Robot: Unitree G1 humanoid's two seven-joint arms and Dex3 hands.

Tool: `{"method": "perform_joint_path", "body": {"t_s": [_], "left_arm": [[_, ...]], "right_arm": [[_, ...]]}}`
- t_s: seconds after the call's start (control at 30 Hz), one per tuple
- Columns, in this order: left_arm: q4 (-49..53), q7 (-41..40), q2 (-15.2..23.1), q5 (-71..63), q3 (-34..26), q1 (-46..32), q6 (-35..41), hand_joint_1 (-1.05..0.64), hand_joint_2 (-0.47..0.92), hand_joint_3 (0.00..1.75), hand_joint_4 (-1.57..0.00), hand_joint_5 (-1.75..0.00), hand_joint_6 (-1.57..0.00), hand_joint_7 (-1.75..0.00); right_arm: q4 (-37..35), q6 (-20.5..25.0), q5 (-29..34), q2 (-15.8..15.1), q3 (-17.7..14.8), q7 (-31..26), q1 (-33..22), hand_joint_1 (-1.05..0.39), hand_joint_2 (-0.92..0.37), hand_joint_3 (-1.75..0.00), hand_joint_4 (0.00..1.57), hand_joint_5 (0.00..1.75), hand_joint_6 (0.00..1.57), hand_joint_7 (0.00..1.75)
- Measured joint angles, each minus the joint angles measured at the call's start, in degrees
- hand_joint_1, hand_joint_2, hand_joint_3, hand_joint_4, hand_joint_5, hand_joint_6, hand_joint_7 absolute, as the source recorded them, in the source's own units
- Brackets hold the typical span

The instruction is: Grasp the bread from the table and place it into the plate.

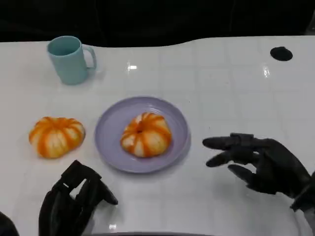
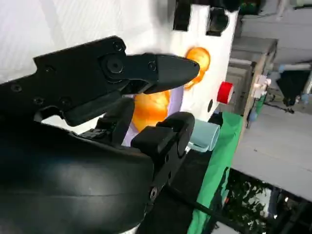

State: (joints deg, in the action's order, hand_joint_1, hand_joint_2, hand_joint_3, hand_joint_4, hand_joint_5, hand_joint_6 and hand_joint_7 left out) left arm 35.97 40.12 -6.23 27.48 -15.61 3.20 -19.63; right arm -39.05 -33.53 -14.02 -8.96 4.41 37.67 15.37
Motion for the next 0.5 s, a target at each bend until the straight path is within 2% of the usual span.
{"method": "perform_joint_path", "body": {"t_s": [0.07,0.23,0.27,0.4,0.5], "left_arm": [[-0.02,0.00,0.10,0.00,-0.03,-0.04,-0.02,-0.56,0.92,0.26,-0.63,-1.75,-0.52,-1.52],[-0.19,0.01,0.14,0.00,-0.02,-0.09,-0.02,-0.56,0.92,0.26,-0.63,-1.75,-0.52,-1.52],[-0.19,0.02,0.16,0.00,-0.03,-0.09,-0.02,-0.56,0.92,0.26,-0.63,-1.75,-0.52,-1.52],[-0.19,0.18,0.77,0.07,-0.25,-0.09,-0.01,-0.57,0.92,0.25,-0.63,-1.75,-0.52,-1.51],[-0.19,0.21,1.30,0.12,-0.34,-0.10,0.01,-0.58,0.92,0.24,-0.63,-1.75,-0.53,-1.51]], "right_arm": [[2.93,5.08,-2.76,0.71,-1.42,0.42,-2.72,-0.58,-0.92,-0.41,0.46,1.47,0.50,1.22],[8.36,15.74,-9.62,3.01,-4.70,1.67,-7.23,-0.55,-0.92,-0.41,0.56,1.68,0.56,1.38],[9.14,17.80,-10.79,3.35,-5.46,2.04,-7.67,-0.55,-0.92,-0.41,0.59,1.72,0.55,1.46],[11.93,24.21,-13.91,4.63,-7.91,2.13,-9.16,-0.52,-0.92,-0.40,0.68,1.74,0.51,1.70],[12.90,26.31,-14.39,5.24,-8.77,2.12,-9.49,-0.51,-0.92,-0.41,0.72,1.75,0.51,1.74]]}}
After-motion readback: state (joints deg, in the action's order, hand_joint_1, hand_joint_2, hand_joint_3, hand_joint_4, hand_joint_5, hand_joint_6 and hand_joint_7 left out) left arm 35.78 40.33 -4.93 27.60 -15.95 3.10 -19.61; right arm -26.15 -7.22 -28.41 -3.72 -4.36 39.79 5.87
